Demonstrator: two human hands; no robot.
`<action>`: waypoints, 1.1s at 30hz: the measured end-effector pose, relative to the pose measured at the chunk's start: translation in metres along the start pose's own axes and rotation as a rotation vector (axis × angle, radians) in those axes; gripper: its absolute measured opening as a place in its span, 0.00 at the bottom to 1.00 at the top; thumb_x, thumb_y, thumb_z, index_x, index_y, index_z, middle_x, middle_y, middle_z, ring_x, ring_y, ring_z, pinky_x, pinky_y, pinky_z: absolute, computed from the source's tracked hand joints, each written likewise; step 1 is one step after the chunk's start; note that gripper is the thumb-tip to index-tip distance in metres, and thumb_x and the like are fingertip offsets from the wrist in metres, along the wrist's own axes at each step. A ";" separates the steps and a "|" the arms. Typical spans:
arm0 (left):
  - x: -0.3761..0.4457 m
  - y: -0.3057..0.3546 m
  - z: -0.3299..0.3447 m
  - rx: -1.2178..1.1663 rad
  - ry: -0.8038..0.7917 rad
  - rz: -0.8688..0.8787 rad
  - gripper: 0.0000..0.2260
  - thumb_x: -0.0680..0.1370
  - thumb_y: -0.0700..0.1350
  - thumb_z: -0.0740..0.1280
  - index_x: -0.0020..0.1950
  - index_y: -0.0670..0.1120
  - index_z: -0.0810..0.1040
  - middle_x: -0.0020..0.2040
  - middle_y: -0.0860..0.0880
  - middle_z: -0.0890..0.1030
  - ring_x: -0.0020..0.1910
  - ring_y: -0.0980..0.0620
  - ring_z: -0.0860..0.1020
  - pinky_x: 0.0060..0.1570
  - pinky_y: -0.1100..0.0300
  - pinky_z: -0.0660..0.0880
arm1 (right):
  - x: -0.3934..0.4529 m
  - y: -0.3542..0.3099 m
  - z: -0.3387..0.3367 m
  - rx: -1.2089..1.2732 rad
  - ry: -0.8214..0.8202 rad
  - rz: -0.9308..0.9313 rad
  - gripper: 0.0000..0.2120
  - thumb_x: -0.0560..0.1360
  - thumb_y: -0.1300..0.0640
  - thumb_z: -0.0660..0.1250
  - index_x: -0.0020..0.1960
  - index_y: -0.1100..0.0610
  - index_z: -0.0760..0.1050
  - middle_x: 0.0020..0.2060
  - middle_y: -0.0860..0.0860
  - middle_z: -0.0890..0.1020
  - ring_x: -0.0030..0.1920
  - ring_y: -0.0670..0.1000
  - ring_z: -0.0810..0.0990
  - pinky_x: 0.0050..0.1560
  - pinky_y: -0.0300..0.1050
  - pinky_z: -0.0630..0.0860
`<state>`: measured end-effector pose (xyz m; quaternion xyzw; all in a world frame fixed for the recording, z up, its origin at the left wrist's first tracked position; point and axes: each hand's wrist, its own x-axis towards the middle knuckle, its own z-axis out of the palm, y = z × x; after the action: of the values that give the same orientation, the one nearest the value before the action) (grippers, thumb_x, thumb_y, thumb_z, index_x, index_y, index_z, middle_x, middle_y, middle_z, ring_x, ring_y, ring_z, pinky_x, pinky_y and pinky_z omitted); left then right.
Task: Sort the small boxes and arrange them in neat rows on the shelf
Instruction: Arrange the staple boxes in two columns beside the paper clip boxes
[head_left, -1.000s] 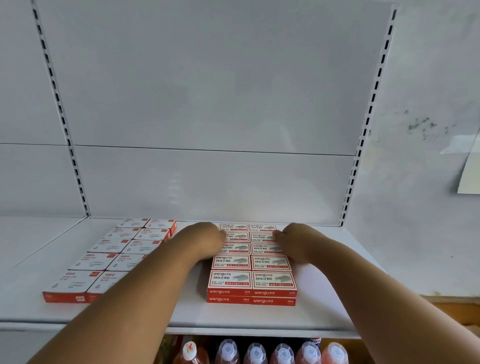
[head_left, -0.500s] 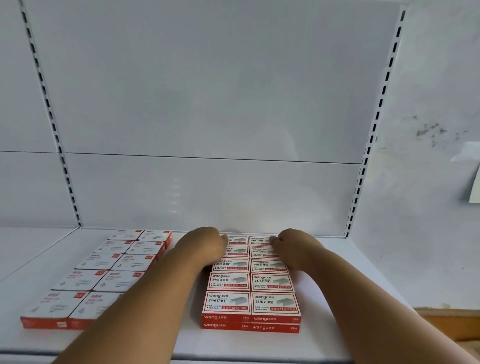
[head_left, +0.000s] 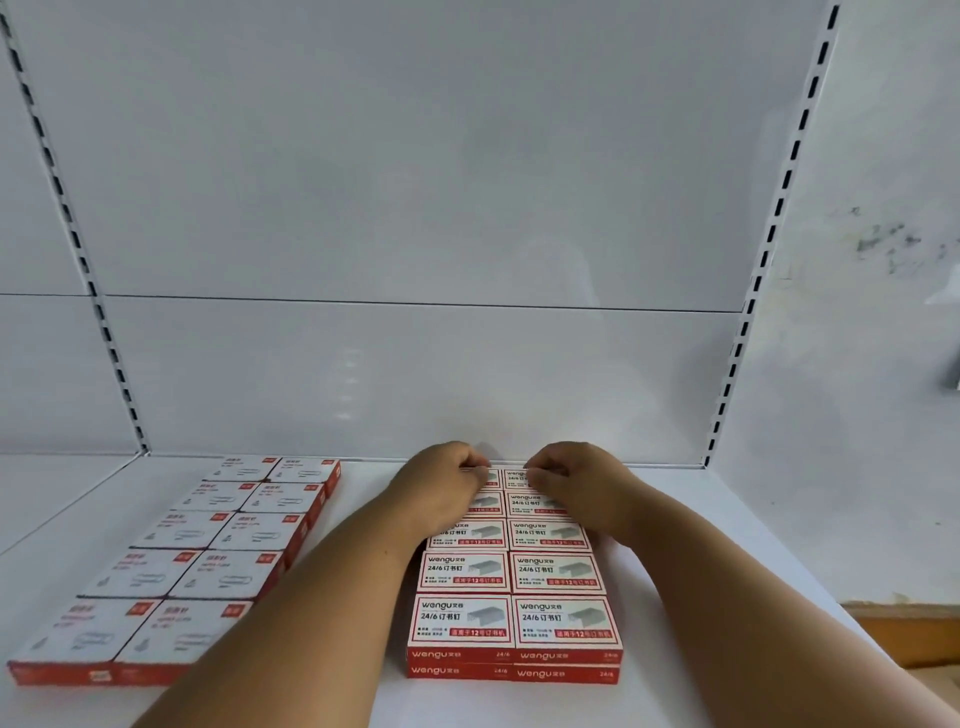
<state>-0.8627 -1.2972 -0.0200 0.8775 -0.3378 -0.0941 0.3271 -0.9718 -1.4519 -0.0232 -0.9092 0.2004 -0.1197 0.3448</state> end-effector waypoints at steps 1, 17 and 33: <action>0.000 0.000 0.001 -0.006 -0.003 0.001 0.10 0.81 0.51 0.62 0.59 0.53 0.79 0.54 0.54 0.82 0.50 0.54 0.80 0.53 0.57 0.76 | 0.000 0.000 0.000 0.018 -0.006 -0.005 0.06 0.77 0.52 0.65 0.43 0.47 0.80 0.39 0.43 0.82 0.42 0.44 0.80 0.43 0.40 0.74; 0.004 -0.004 0.002 -0.034 -0.091 0.001 0.11 0.80 0.55 0.61 0.56 0.55 0.80 0.53 0.54 0.82 0.50 0.52 0.81 0.56 0.51 0.78 | -0.003 -0.010 0.001 -0.153 0.006 -0.007 0.10 0.79 0.48 0.61 0.48 0.51 0.78 0.43 0.45 0.82 0.45 0.46 0.80 0.43 0.42 0.74; -0.001 -0.001 -0.003 -0.111 -0.104 0.054 0.12 0.82 0.52 0.59 0.60 0.59 0.79 0.57 0.55 0.81 0.52 0.54 0.80 0.55 0.57 0.76 | -0.007 -0.014 -0.002 0.064 -0.051 0.105 0.11 0.80 0.48 0.61 0.49 0.52 0.79 0.43 0.49 0.84 0.44 0.50 0.82 0.49 0.46 0.77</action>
<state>-0.8620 -1.2943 -0.0183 0.8426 -0.3719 -0.1495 0.3597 -0.9745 -1.4399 -0.0129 -0.8887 0.2349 -0.0847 0.3846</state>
